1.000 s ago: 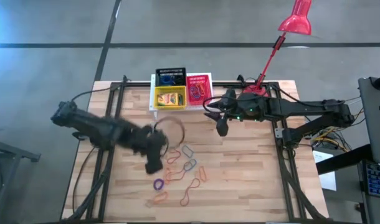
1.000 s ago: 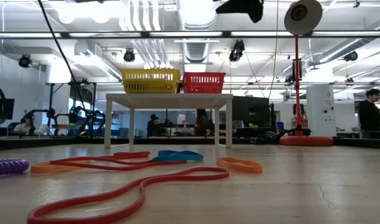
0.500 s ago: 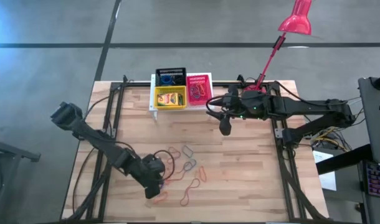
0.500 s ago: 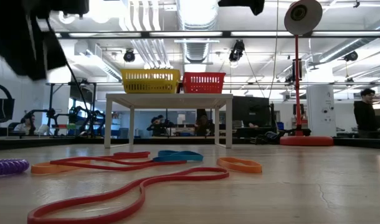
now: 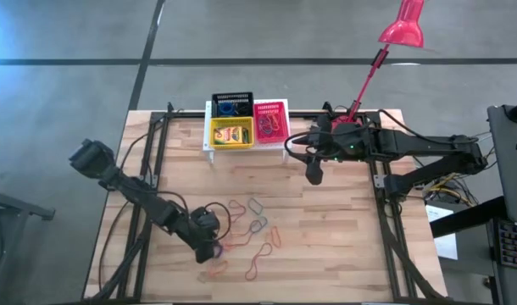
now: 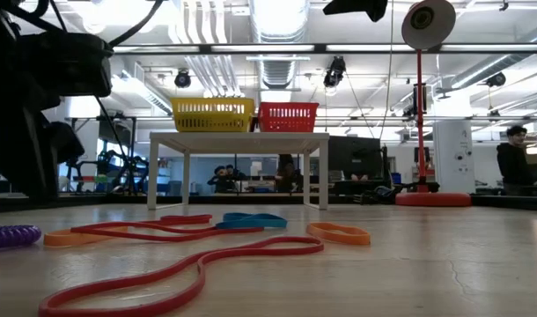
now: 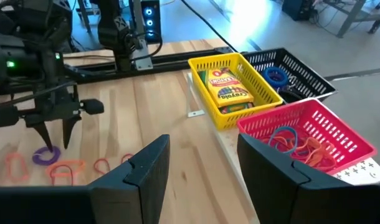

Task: Pick & Place Office Desk Supplies
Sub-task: Put the purple spring keychain into the black basket on the shelf

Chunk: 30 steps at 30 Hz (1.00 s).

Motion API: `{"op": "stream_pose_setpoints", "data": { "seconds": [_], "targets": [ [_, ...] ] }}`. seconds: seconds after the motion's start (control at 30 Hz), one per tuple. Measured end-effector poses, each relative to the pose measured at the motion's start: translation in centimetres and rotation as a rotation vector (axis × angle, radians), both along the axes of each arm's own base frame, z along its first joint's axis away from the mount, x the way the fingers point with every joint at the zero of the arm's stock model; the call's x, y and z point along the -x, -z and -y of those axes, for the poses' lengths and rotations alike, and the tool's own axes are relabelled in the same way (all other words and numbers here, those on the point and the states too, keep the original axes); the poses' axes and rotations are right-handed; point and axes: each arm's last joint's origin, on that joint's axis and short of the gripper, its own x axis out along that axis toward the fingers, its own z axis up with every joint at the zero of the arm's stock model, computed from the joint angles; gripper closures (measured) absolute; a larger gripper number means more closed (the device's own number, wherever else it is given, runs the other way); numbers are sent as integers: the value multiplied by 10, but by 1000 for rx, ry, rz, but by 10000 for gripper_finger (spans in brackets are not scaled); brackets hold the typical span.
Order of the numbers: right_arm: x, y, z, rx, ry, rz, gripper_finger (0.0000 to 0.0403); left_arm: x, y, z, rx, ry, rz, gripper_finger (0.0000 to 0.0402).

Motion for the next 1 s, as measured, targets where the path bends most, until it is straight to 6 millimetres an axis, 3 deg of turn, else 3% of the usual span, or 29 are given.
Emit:
{"op": "stream_pose_setpoints", "data": {
  "seconds": [0.3,0.53,0.63,0.73,0.83,1.0],
  "targets": [
    [0,0,0,25,-3,-3,220,-10,15,11,-56,147,-50,279],
    [1,0,4,31,26,-3,220,-17,17,15,-102,144,-122,283],
    [1,0,5,31,38,-2,220,-18,15,16,-106,144,-131,304],
    [1,0,5,30,41,-2,220,-19,14,16,-106,140,-138,352],
    [1,0,5,30,42,-1,220,-21,7,19,-76,145,-171,389],
    [0,-1,6,32,60,5,220,-12,-25,14,-105,143,-273,388]
  ]
}}
